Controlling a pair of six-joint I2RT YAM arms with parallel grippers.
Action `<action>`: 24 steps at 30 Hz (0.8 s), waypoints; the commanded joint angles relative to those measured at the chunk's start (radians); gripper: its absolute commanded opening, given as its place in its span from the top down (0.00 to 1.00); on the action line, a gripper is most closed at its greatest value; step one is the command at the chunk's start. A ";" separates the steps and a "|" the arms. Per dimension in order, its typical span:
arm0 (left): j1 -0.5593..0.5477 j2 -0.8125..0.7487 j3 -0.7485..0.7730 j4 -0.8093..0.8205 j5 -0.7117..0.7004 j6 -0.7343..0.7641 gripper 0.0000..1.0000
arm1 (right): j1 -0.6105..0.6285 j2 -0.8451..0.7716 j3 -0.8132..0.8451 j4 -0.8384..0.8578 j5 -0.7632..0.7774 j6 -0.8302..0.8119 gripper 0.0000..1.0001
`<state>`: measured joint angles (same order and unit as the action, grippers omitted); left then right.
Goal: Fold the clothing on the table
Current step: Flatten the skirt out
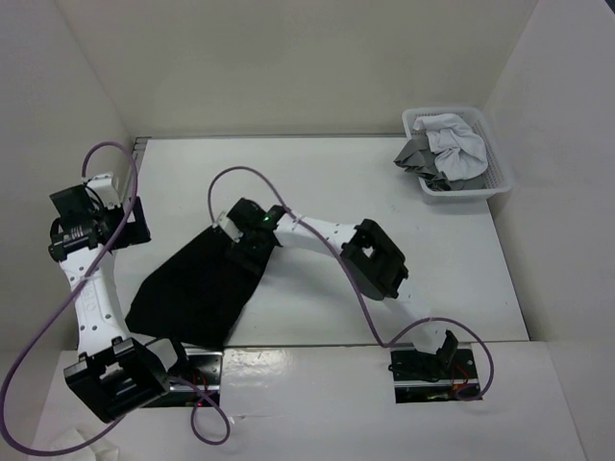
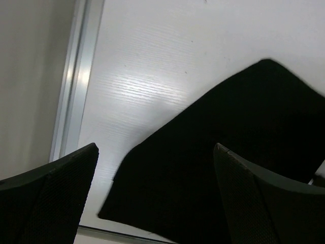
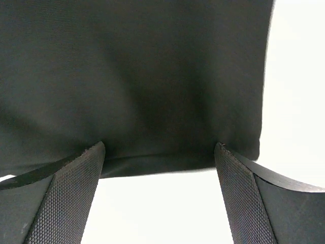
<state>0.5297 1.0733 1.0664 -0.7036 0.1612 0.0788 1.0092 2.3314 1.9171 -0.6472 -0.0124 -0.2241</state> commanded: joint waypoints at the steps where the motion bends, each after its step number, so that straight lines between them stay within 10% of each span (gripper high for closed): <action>1: 0.006 0.026 0.024 -0.030 0.098 0.090 0.00 | -0.193 -0.116 -0.076 0.004 0.132 -0.037 0.08; 10: -0.034 0.097 0.069 -0.080 0.250 0.220 0.00 | -0.441 -0.268 -0.239 0.093 0.275 -0.103 0.07; 24: -0.341 0.267 0.116 -0.146 0.334 0.230 0.00 | -0.478 -0.354 -0.113 -0.037 0.166 -0.070 0.03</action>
<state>0.2497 1.3388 1.1507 -0.8322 0.4538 0.2897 0.5266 2.0956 1.7340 -0.6231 0.1955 -0.3012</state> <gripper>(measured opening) 1.001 0.966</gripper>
